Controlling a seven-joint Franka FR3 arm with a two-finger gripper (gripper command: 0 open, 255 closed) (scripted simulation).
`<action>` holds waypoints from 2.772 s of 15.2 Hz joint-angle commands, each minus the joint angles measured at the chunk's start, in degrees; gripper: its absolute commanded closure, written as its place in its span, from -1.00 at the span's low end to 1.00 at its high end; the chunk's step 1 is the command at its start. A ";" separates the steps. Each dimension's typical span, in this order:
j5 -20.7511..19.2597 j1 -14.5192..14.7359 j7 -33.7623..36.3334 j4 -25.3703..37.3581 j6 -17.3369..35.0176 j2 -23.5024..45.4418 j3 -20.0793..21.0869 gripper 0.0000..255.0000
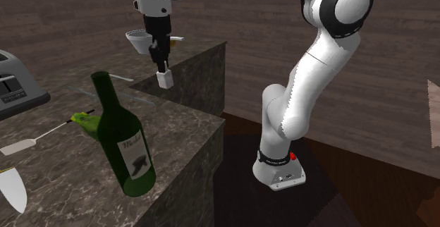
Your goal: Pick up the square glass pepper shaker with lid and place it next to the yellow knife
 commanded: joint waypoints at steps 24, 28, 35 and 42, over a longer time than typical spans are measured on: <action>3.65 5.30 9.63 62.79 -4.41 59.06 5.08 1.00; 3.69 5.53 10.00 65.79 -3.86 62.63 5.15 1.00; 3.60 5.61 10.33 56.49 3.09 60.30 5.16 1.00; 3.56 5.63 10.48 52.92 6.13 59.77 5.17 1.00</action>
